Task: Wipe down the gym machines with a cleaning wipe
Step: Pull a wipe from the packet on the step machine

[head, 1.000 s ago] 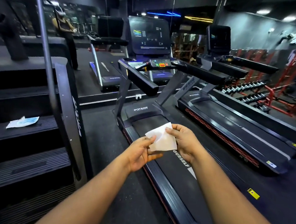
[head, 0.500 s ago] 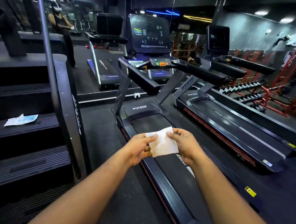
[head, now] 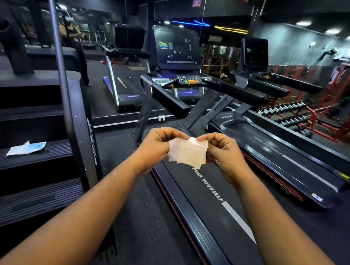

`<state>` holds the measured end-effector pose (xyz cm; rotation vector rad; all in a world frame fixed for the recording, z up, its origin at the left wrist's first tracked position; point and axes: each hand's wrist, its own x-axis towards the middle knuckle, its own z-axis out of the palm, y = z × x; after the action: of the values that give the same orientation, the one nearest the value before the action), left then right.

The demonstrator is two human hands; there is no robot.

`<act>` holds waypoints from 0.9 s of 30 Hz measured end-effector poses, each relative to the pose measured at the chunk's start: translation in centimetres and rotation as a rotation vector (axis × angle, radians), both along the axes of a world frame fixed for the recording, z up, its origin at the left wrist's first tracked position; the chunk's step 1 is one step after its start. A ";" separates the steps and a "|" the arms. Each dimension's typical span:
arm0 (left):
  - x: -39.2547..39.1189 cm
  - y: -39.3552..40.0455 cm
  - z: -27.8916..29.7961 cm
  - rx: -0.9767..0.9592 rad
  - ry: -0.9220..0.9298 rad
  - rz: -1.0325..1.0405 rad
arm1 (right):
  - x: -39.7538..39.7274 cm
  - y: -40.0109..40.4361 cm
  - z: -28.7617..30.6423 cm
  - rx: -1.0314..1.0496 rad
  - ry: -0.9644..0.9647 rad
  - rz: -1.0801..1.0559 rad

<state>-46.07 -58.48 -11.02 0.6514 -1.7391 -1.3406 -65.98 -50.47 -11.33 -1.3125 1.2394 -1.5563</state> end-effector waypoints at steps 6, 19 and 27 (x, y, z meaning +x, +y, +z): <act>0.0 -0.6 -1.3 0.424 0.235 -0.089 | 0.2 -0.9 0.7 0.018 0.027 0.053; -0.6 -1.6 -2.6 0.218 0.022 0.037 | -0.7 -1.9 -0.7 0.150 -0.187 0.033; 1.2 -3.7 -3.2 0.166 -0.002 0.076 | 1.8 -4.3 -2.8 0.208 0.162 0.097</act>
<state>-44.91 -62.21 -14.20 0.8036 -1.6000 -1.4419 -64.19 -54.75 -14.10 -1.3612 1.3760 -1.2366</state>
